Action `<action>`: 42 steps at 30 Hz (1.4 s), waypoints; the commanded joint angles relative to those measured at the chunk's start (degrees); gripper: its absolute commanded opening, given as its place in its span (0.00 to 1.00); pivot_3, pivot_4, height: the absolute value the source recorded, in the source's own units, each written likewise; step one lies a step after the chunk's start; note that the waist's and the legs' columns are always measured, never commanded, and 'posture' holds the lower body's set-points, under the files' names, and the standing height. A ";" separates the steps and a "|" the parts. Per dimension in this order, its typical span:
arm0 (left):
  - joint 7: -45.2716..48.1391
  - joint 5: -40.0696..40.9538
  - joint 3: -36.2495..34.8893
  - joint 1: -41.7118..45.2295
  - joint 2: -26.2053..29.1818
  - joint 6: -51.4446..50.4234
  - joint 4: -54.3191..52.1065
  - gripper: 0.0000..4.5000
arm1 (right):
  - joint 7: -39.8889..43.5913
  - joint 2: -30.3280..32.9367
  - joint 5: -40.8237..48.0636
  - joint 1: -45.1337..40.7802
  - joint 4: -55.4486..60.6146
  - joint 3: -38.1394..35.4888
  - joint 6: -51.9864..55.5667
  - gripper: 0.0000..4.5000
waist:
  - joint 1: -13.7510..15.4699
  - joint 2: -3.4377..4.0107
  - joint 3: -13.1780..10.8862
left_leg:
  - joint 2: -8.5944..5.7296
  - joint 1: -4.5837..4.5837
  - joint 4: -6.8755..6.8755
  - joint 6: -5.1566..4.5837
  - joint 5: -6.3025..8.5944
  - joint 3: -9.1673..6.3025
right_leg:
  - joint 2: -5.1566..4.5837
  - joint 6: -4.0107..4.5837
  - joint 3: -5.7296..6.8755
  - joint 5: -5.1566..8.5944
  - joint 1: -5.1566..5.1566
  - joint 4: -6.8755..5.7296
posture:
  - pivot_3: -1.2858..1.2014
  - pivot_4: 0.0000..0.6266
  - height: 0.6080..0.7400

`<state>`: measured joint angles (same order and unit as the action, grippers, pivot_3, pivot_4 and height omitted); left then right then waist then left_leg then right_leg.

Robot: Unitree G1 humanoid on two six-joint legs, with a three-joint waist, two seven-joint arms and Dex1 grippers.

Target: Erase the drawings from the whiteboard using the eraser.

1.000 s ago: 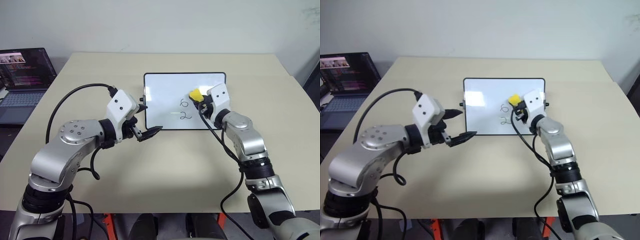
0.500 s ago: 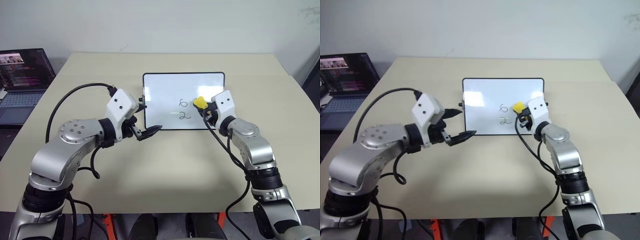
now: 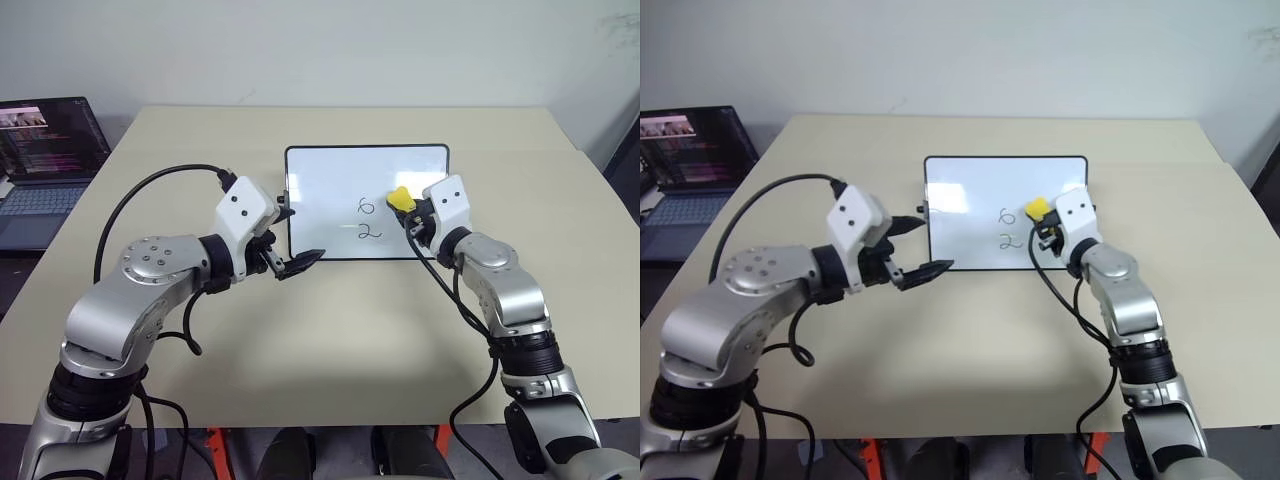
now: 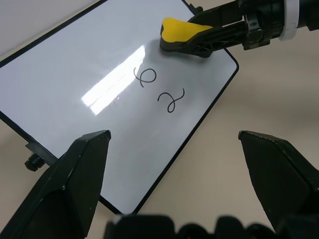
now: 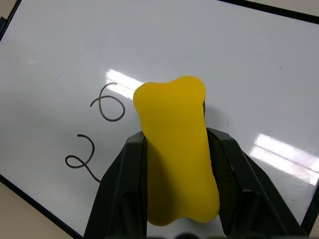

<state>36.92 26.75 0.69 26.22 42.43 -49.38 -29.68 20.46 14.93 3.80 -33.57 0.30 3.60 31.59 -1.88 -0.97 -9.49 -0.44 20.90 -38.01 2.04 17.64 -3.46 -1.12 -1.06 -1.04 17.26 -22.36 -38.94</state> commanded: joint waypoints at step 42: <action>-0.34 -0.19 -1.90 -3.49 0.60 1.84 -3.70 1.00 | -0.89 -9.38 -8.42 -10.51 -24.75 7.99 -27.94 0.31 | 0.00 0.01 -0.01 | 0.00 0.00 -0.01 0.05 -0.03 0.00 | 0.00 0.00 0.00 0.00 -0.01 -0.01 | 0.52 0.24 1.00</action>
<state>36.77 26.60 0.43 22.28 42.49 -48.34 -31.40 19.83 5.34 -3.75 -41.99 -24.68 11.55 5.86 -1.88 -0.96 -9.50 -0.44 20.90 -38.02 2.09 17.61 -3.46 -1.12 -1.06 -1.04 17.25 -22.38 -38.95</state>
